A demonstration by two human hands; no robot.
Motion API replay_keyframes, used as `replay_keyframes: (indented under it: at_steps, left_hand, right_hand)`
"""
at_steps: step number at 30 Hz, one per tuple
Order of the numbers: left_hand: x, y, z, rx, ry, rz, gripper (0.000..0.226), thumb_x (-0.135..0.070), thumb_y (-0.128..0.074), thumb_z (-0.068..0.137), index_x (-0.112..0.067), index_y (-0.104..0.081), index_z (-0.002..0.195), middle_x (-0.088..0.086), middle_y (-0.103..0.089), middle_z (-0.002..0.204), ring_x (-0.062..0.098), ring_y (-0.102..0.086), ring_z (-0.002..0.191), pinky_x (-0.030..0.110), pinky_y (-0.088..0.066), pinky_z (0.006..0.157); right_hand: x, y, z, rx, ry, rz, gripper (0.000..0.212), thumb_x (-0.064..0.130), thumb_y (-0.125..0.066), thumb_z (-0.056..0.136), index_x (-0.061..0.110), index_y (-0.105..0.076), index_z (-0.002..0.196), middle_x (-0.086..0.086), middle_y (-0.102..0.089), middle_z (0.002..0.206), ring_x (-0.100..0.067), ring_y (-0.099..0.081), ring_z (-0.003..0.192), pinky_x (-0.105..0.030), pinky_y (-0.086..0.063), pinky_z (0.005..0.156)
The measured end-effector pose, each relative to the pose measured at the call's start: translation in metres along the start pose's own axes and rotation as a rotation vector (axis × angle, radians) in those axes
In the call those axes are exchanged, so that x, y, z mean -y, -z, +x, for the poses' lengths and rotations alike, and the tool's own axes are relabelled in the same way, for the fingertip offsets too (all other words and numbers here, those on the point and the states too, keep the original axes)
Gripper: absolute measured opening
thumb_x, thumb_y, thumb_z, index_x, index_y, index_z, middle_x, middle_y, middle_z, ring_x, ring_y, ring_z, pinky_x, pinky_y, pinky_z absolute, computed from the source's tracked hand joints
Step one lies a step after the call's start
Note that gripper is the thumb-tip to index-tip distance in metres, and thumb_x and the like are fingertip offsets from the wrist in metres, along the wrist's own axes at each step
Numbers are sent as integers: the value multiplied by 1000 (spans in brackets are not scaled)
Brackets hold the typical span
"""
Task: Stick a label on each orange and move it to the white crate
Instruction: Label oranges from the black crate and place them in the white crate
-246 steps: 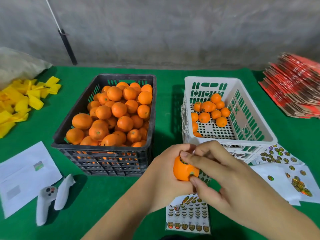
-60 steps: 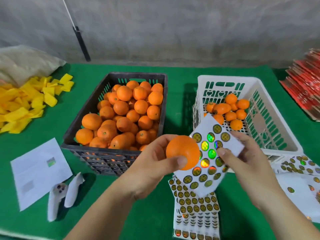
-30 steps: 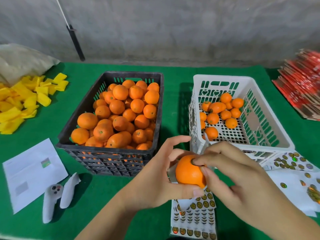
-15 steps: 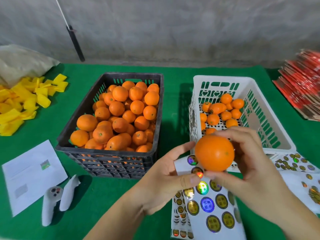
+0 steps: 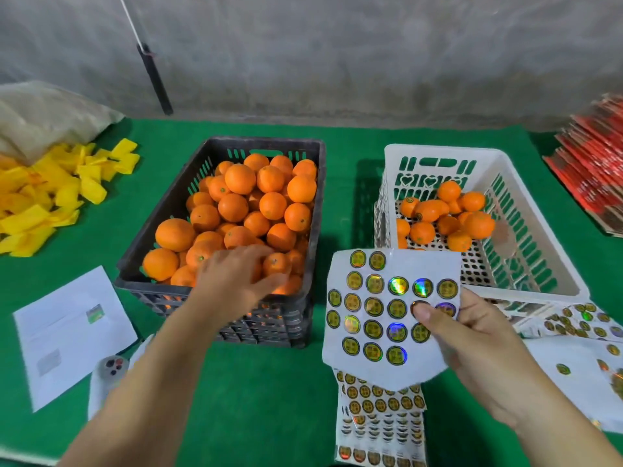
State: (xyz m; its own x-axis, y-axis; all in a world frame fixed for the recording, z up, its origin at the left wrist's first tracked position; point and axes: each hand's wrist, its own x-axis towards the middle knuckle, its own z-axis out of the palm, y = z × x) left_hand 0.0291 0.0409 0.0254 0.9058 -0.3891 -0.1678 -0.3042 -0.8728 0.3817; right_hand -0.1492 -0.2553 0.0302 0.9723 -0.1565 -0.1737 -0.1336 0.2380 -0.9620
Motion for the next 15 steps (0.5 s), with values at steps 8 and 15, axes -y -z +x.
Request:
replay_keyframes:
  at_steps: [8, 15]
  left_hand:
    - [18, 11, 53, 315, 273, 643, 50, -61, -59, 92, -44, -50, 138, 0, -52, 144, 39, -31, 141, 55, -24, 112]
    - [3, 34, 32, -74, 162, 145, 62, -75, -73, 73, -38, -65, 122, -8, -61, 103, 27, -57, 114, 46, -48, 93]
  right_hand:
    - [-8, 0, -2, -46, -14, 67, 33, 18, -71, 91, 17, -73, 124, -19, -74, 126, -41, -72, 115, -60, -57, 98]
    - [-5, 10, -9, -58, 44, 177, 35, 12, -67, 94, 18, -73, 128, -19, -72, 131, -38, -72, 118, -45, -62, 88]
